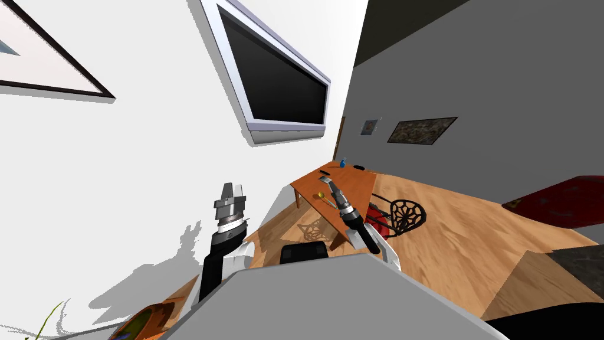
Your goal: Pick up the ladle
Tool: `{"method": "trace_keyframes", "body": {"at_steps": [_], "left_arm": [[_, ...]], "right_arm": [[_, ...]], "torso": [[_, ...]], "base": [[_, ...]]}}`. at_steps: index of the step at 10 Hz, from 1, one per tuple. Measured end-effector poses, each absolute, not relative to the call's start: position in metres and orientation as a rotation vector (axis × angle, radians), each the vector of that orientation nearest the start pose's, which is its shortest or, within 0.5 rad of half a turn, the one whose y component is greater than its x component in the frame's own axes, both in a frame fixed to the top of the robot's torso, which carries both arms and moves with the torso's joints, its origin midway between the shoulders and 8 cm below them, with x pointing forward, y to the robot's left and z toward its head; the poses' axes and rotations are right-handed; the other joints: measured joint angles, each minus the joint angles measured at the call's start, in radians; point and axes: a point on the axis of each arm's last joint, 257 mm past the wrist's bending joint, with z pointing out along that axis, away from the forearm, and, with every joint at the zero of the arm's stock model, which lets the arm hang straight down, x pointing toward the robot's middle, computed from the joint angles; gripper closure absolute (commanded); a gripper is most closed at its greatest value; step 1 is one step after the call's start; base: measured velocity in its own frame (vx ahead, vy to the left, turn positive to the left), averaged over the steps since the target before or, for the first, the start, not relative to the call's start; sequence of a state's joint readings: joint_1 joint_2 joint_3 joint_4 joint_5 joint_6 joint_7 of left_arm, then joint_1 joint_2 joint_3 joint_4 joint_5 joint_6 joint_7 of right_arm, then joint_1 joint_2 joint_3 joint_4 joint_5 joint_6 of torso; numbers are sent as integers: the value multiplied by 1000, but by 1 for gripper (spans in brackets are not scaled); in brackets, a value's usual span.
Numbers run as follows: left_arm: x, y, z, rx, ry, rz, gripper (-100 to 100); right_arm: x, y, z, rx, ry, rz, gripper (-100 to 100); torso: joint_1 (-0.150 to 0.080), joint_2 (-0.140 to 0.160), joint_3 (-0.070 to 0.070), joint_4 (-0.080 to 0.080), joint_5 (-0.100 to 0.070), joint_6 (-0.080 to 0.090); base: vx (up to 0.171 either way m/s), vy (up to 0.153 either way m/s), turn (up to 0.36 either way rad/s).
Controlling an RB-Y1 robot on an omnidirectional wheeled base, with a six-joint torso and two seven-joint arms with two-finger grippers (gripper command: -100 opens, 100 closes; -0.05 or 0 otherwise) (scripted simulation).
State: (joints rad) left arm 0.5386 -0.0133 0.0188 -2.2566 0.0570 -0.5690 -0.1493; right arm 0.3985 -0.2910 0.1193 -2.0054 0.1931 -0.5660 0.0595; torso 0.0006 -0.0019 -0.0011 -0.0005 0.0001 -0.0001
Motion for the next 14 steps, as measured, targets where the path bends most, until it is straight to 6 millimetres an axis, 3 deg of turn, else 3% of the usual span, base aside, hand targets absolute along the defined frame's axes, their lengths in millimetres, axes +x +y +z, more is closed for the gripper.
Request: {"method": "trace_keyframes", "body": {"at_steps": [5, 8, 14], "left_arm": [[331, 298, 15, -637, 594, -1165, 0], [331, 298, 15, -637, 594, -1164, 0], [331, 298, 15, -637, 594, -1165, 0]], "right_arm": [[404, -183, -131, 114, 1269, 1041, -100], [412, -183, -153, 27, 1338, 967, -100], [420, -191, -218, -206, 1497, 784, -100]], "torso": [[0, 0, 0, 0, 0, 0], [0, 1, 0, 0, 0, 1], [1, 0, 0, 0, 0, 0]], "base": [[20, 11, 102], [15, 9, 91], [19, 14, 114]]}}
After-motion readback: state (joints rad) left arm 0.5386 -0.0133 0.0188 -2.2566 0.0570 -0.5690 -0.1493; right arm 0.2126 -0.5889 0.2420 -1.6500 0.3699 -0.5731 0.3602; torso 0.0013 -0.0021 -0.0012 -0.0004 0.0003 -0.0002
